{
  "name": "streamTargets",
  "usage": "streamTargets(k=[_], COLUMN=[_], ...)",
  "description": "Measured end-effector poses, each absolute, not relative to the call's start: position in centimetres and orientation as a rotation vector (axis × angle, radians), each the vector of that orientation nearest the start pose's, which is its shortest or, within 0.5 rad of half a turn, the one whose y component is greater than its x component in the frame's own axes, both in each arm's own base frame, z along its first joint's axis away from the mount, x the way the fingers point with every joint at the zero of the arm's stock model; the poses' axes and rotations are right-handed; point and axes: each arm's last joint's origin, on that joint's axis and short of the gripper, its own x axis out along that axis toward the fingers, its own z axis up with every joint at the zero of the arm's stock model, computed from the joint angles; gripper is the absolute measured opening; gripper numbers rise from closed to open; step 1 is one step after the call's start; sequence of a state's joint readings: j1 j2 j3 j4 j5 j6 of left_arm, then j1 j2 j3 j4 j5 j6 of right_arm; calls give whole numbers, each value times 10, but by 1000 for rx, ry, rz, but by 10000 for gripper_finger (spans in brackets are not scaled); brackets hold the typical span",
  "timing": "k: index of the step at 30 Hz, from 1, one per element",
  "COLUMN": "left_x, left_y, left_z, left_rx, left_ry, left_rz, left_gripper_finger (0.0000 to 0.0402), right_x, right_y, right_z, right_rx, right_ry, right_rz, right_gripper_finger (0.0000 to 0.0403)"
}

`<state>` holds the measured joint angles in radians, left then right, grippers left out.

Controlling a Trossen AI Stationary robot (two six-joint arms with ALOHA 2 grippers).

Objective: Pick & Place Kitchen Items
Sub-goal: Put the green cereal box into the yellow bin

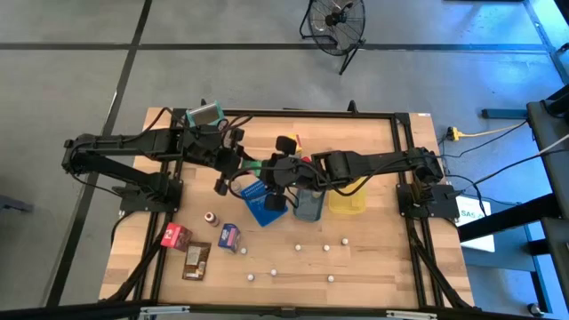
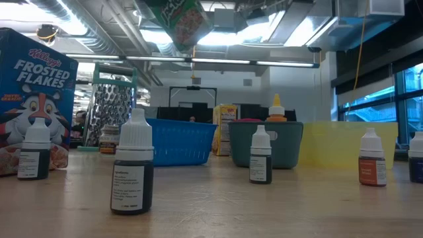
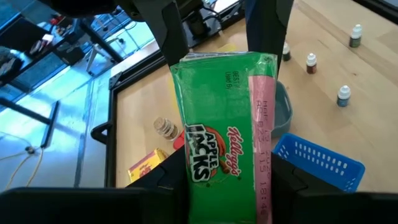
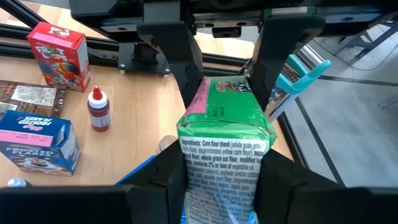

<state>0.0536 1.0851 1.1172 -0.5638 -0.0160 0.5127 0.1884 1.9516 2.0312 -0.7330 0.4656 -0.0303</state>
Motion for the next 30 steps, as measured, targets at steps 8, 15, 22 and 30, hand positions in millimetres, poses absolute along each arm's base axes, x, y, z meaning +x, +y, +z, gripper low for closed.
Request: streamTargets(k=[8,15,22,30], left_x=[223,223,222,221], left_y=[13,13,12,12], left_z=[357,358,359,360], left_rx=[494,488,461,462], left_ry=[522,514,510,504], left_rz=[-49,-53,-54,-54], left_gripper_finger=[126,126,157,192], right_x=[424,423,422,421], right_y=[70,70,70,70], right_z=[371,370,367,366], right_rx=[-266,-270,-279,-277], right_ry=[639,650,673,683], right_rz=[-301,-307,-307,-320], right_gripper_finger=[140,140,140,140])
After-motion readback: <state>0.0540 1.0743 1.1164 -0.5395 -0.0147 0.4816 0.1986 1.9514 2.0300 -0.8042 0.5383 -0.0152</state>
